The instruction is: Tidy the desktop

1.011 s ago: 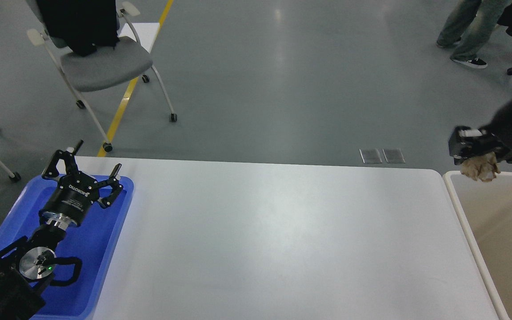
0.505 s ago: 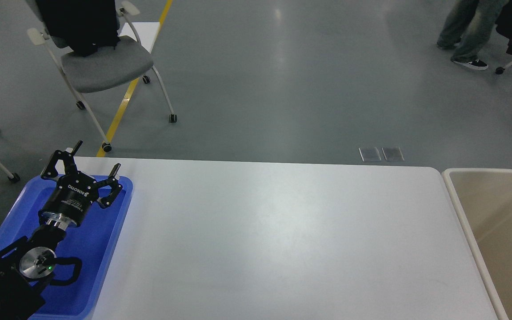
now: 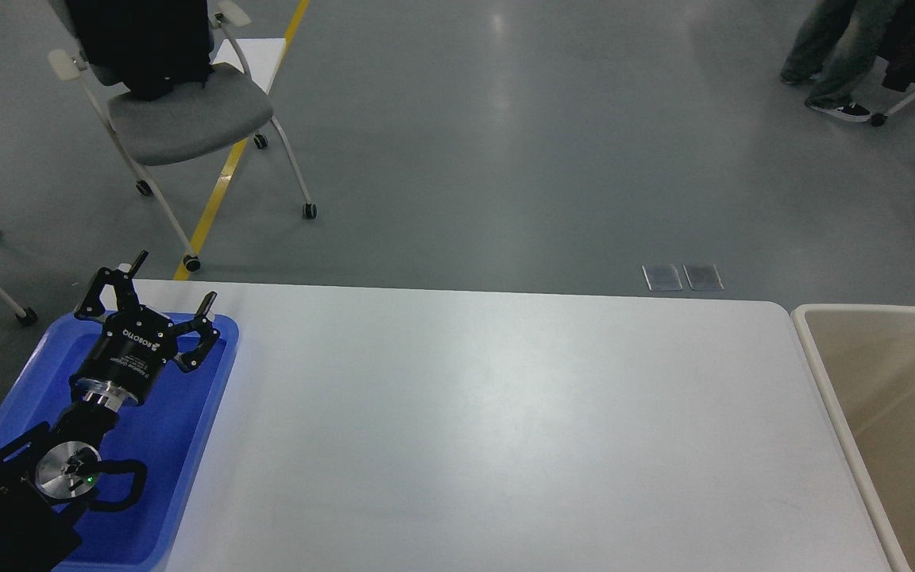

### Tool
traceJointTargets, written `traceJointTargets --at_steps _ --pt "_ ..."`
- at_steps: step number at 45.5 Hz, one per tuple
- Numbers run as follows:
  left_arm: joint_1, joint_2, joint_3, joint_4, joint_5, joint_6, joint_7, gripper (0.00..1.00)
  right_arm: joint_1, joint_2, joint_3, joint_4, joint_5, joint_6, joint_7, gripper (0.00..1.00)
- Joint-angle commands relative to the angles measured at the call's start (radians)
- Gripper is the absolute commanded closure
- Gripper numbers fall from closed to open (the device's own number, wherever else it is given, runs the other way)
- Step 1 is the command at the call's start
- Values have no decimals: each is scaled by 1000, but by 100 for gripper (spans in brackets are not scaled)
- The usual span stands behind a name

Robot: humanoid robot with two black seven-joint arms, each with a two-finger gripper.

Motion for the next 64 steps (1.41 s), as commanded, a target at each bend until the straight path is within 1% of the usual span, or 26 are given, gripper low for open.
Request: traceJointTargets --at_steps 1,7,10,16,24,25,26,29,32,34,35,45,50,55,64 --pt "0 0 0 0 0 0 0 1 -203 95 124 -158 66 -105 0 100" --pt "0 0 0 0 0 0 0 1 -349 203 176 -381 66 -96 1 100" --pt "0 0 0 0 0 0 0 1 -396 240 208 -445 63 -94 1 100" --pt "0 0 0 0 0 0 0 1 -423 277 264 -459 45 -96 1 100" --pt "0 0 0 0 0 0 0 1 -429 323 270 -457 45 -98 1 100" --pt "0 0 0 0 0 0 0 1 -429 329 270 -457 42 -98 1 95" --pt "0 0 0 0 0 0 0 1 -430 334 268 -457 42 -98 1 85" --pt "0 0 0 0 0 0 0 1 -435 345 268 -454 42 -97 1 51" --pt "0 0 0 0 0 0 0 1 -440 345 270 -454 40 -99 3 26" --pt "0 0 0 0 0 0 2 1 -438 345 271 -454 42 -99 3 8" --pt "0 0 0 0 0 0 0 1 -438 345 271 -454 42 -99 3 2" --pt "0 0 0 0 0 0 0 1 -424 328 273 -431 42 -93 3 1" --pt "0 0 0 0 0 0 0 1 -395 300 271 -403 42 -91 3 1" --pt "0 0 0 0 0 0 0 1 -361 254 271 -345 42 -90 2 1" --pt "0 0 0 0 0 0 0 1 -256 162 284 -189 42 -90 6 0"
